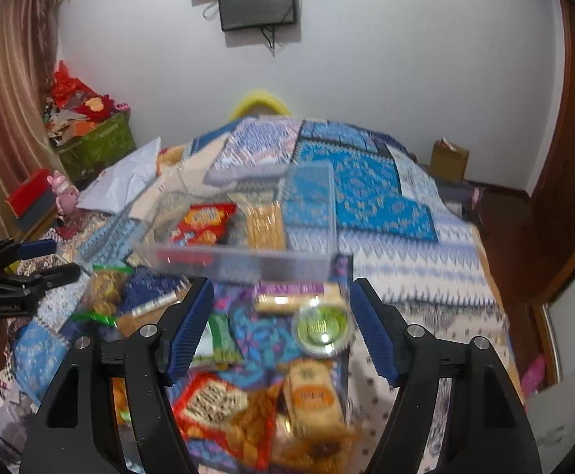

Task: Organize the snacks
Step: 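Open both tools to drop the red packet and cake slice into the clear box, then grasp the green-zip cracker bag with the left tool while the right tool grasps the orange-label cake packet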

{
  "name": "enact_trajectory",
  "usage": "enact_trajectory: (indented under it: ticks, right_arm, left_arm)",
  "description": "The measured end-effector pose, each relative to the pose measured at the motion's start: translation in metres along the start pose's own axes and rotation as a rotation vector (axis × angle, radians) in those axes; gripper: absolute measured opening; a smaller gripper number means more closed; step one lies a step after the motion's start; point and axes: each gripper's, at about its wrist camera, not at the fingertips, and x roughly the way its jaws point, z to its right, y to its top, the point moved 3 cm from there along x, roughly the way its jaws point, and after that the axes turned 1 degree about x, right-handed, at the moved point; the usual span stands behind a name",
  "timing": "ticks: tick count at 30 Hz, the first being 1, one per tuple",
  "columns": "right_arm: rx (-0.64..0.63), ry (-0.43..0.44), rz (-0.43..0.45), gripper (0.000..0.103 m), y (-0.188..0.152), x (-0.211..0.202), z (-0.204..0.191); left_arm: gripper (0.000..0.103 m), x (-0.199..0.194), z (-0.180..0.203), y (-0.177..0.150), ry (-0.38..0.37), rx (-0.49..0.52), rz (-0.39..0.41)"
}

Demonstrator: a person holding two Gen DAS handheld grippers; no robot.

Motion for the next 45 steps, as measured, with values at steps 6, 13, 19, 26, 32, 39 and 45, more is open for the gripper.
enact_trajectory:
  ticks: [6, 13, 19, 26, 32, 39, 45]
  right_arm:
    - [0.002, -0.025, -0.071, 0.068, -0.027, 0.011, 0.011]
    - [0.017, -0.043, -0.141, 0.068, -0.053, 0.022, 0.023]
    - [0.031, -0.049, -0.176, 0.068, -0.065, 0.032, 0.026]
    - [0.033, -0.027, -0.184, 0.063, -0.07, 0.038, 0.024]
    - [0.055, 0.021, -0.188, 0.045, -0.071, 0.039, 0.021]
    - [0.057, 0.037, -0.17, 0.035, -0.068, 0.032, 0.018]
    - [0.07, 0.042, -0.128, 0.034, -0.06, 0.017, 0.021]
  left_arm:
    - [0.084, 0.025, -0.026, -0.023, 0.028, -0.061, -0.056]
    - [0.084, 0.068, -0.04, -0.031, 0.055, -0.08, -0.131]
    - [0.084, 0.094, -0.046, -0.037, 0.033, -0.123, -0.157]
    - [0.084, 0.111, -0.05, -0.037, 0.029, -0.151, -0.165]
    - [0.071, 0.114, -0.047, -0.036, 0.054, -0.134, -0.145]
    - [0.055, 0.1, -0.044, -0.041, 0.061, -0.103, -0.138]
    - [0.053, 0.079, -0.037, -0.043, 0.049, -0.095, -0.113]
